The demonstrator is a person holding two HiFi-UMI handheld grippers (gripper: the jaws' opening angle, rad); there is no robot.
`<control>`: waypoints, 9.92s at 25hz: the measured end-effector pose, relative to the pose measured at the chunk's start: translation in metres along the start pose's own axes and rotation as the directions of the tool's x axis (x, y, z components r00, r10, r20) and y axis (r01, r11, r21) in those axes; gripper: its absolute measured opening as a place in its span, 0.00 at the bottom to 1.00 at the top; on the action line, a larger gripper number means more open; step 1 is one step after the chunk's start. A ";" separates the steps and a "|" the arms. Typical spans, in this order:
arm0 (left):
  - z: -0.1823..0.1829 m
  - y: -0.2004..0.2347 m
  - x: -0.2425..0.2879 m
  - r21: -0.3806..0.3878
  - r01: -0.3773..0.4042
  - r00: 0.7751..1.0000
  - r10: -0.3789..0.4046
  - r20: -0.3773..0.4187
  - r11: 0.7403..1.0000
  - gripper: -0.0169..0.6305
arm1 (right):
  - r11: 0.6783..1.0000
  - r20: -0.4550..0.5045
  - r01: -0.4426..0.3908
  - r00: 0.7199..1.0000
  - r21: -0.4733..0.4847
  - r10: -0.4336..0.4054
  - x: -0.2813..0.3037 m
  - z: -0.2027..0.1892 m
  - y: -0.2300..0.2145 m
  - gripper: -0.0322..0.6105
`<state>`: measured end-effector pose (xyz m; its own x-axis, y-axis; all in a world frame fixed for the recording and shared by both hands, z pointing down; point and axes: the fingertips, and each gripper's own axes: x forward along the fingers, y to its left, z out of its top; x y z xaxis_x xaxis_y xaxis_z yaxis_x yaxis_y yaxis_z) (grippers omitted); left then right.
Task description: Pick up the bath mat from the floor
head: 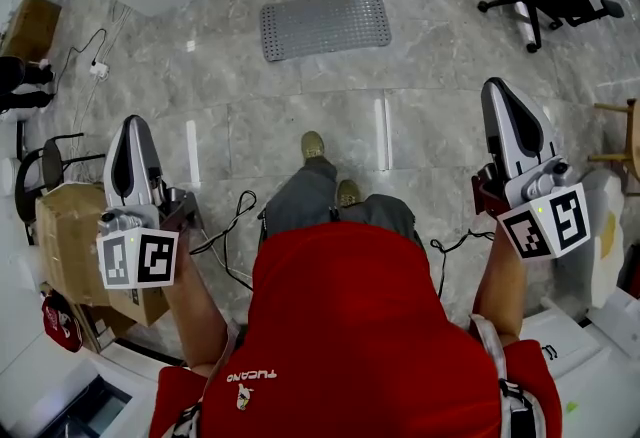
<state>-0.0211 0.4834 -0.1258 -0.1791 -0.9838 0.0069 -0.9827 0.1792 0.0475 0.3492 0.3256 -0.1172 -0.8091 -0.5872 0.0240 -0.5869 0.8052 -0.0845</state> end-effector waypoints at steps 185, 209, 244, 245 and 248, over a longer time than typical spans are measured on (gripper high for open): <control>-0.780 0.274 0.584 -0.085 -0.069 0.886 0.022 -0.463 0.994 0.16 | 0.967 -0.499 0.225 0.828 -0.123 -0.256 0.541 -0.714 -0.398 0.20; -0.983 0.294 0.587 -0.062 -0.143 0.587 0.034 -0.809 0.988 0.42 | 0.968 -0.798 0.249 0.580 -0.014 -0.161 0.537 -0.909 -0.450 0.45; -1.046 0.278 0.574 -0.065 -0.096 0.420 -0.019 -0.907 0.993 0.38 | 0.930 -0.883 0.350 0.463 0.108 -0.072 0.531 -0.995 -0.459 0.24; -1.046 0.274 0.575 -0.065 -0.084 0.418 -0.024 -0.908 0.994 0.32 | 0.936 -0.882 0.336 0.466 0.105 -0.069 0.533 -0.995 -0.456 0.20; -1.047 0.268 0.574 -0.057 -0.075 0.425 -0.020 -0.905 0.996 0.24 | 0.953 -0.877 0.286 0.478 0.103 -0.048 0.538 -0.991 -0.445 0.14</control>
<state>-0.3375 -0.0352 0.9370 -0.0130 -0.4229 0.9061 -0.9622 0.2518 0.1038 0.1449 -0.2675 0.9206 -0.3848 -0.2472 0.8893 -0.7874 0.5907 -0.1765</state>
